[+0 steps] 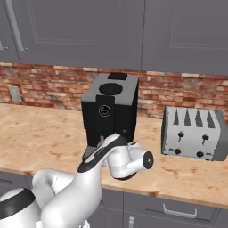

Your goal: Pick up the brewed coffee from the coffee machine and place it next to the breakfast plate on the dining counter.

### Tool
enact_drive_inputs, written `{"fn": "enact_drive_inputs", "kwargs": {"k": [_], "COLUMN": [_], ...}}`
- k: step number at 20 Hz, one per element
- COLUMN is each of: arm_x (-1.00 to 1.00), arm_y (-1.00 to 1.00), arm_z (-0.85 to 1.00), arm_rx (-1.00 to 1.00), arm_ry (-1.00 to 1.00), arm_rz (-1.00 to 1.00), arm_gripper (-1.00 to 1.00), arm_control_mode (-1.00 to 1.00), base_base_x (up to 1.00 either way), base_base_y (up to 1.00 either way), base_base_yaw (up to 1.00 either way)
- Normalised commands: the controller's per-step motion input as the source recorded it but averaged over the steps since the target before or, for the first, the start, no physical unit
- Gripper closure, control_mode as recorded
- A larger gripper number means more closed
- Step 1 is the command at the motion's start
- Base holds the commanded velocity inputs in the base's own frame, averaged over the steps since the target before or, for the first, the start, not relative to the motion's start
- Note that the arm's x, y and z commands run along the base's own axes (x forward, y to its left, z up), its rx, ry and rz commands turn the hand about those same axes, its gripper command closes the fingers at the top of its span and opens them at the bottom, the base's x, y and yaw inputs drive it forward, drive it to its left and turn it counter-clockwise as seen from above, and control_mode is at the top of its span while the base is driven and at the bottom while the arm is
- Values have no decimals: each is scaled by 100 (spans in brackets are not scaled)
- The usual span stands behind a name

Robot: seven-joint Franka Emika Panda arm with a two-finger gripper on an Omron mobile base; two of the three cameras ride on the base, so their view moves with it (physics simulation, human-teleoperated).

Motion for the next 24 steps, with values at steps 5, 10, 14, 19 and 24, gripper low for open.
{"fn": "enact_drive_inputs", "kwargs": {"k": [5, 10, 14, 19, 24], "arm_x": [17, 13, 4, -2, -15], "arm_y": [-8, -5, 0, 0, 8], "arm_z": [-28, -20, -5, 0, 10], "arm_rx": [1, 1, 0, 0, 0], "arm_ry": [0, 0, 0, 0, 0], "arm_rz": [0, 1, 1, 7, 12], "arm_gripper": [-100, -100, 100, 100, 100], "arm_control_mode": [-100, -100, -100, -100, -100], "base_base_x": [0, 0, 0, 0, 0], "base_base_y": [0, 0, 0, 0, 0], "base_base_yaw": [0, 0, 0, 0, 0]}}
